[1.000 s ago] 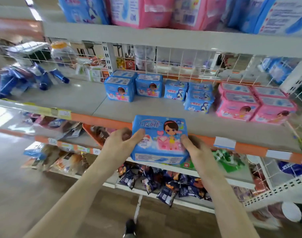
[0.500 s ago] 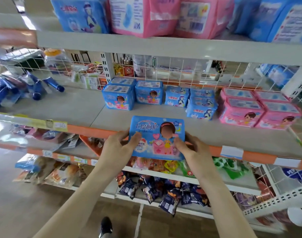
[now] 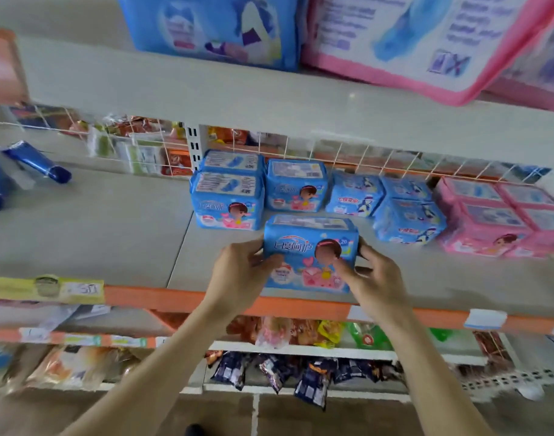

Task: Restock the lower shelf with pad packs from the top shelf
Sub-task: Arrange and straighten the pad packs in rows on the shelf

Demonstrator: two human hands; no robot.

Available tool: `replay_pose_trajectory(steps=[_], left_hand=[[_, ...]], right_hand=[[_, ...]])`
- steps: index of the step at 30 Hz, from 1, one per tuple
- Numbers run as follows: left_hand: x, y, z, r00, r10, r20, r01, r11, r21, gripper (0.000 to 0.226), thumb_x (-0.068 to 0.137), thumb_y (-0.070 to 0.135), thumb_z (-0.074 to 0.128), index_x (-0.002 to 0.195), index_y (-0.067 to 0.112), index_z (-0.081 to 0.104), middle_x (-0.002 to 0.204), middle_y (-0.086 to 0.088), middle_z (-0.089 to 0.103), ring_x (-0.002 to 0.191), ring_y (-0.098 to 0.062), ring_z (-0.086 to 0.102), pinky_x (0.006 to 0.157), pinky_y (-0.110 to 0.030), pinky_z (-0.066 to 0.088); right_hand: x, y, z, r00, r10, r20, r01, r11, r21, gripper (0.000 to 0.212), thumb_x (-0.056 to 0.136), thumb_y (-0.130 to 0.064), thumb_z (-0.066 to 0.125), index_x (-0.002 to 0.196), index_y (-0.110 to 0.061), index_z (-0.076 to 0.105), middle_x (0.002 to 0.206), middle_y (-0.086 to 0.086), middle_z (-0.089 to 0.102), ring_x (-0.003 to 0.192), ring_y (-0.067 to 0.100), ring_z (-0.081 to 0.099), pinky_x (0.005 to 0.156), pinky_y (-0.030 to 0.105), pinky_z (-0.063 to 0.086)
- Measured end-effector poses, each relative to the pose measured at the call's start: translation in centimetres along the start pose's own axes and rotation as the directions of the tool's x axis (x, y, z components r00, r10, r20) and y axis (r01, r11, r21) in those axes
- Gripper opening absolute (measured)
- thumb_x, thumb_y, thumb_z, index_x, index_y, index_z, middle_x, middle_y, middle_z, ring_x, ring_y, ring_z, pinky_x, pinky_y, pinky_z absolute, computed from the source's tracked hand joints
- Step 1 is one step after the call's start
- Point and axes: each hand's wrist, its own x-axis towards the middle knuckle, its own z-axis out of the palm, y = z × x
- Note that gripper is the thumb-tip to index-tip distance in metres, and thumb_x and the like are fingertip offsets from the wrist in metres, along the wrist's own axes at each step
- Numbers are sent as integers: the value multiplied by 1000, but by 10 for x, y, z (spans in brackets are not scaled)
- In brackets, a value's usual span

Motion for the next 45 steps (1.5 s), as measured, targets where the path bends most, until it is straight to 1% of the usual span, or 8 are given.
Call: replay_pose_trajectory(steps=[3, 7, 15, 21, 27, 38, 42, 45], left_hand=[[29, -4, 2, 998, 60, -1, -60, 997, 42, 15, 88, 15, 70, 100, 23, 75, 81, 10, 73, 74, -8, 68, 57, -23, 48], [58, -8, 14, 991, 125, -50, -117, 984, 136, 20, 87, 14, 72, 106, 17, 76, 81, 3, 75, 77, -18, 70, 63, -29, 49], [98, -36, 36, 947, 238, -217, -156, 928, 338, 15, 83, 24, 79, 94, 14, 77, 78, -16, 69, 71, -33, 59, 57, -28, 35], [105, -41, 37, 921, 259, -292, -125, 905, 408, 19, 80, 24, 82, 75, 6, 76, 59, -9, 63, 55, -29, 54, 53, -30, 34], [112, -45, 34, 921, 245, -303, -83, 883, 462, 23, 80, 31, 81, 85, 9, 81, 67, -10, 71, 64, -30, 61, 61, -43, 53], [129, -41, 31, 925, 200, -324, 68, 750, 657, 43, 83, 53, 72, 76, 11, 76, 69, -8, 66, 70, -28, 60, 61, -38, 53], [133, -33, 28, 938, 149, -312, 112, 723, 681, 43, 83, 56, 71, 75, 14, 72, 70, -4, 63, 71, -27, 60, 61, -36, 52], [127, -34, 26, 942, 205, -266, 35, 727, 685, 40, 86, 52, 70, 68, 16, 67, 62, 1, 57, 65, -22, 57, 56, -29, 40]], right_hand=[[21, 4, 8, 999, -19, -36, 18, 999, -28, 28, 91, -28, 71, 118, -32, 65, 108, -14, 72, 90, 6, 71, 76, 23, 53], [52, 18, 12, 999, -37, -20, 36, 999, -28, 28, 87, -35, 75, 112, -38, 65, 101, -15, 73, 82, 2, 71, 68, 17, 52], [116, 62, 18, 985, -169, 21, 170, 985, -42, 32, 84, -19, 78, 111, -32, 65, 110, -14, 71, 104, 14, 69, 91, 43, 57], [131, 71, 30, 972, -236, 9, 236, 972, -16, 46, 82, -16, 79, 126, -20, 66, 105, -24, 66, 99, -8, 64, 89, 26, 55], [141, 77, 43, 951, -308, -10, 306, 950, -65, 48, 85, -18, 78, 130, -11, 63, 116, -13, 65, 104, -5, 58, 72, -3, 40], [158, 88, 52, 929, -368, -40, 359, 922, -144, 49, 89, -27, 72, 134, -14, 59, 117, -4, 71, 102, 14, 70, 80, 34, 59], [158, 93, 57, 900, -428, -79, 411, 895, -171, 47, 90, -22, 71, 134, -10, 58, 114, -2, 69, 100, 14, 68, 77, 11, 52], [156, 91, 59, 903, -422, -81, 411, 903, -121, 51, 88, -25, 73, 135, -14, 57, 116, -10, 64, 106, 15, 67, 83, 15, 53]])
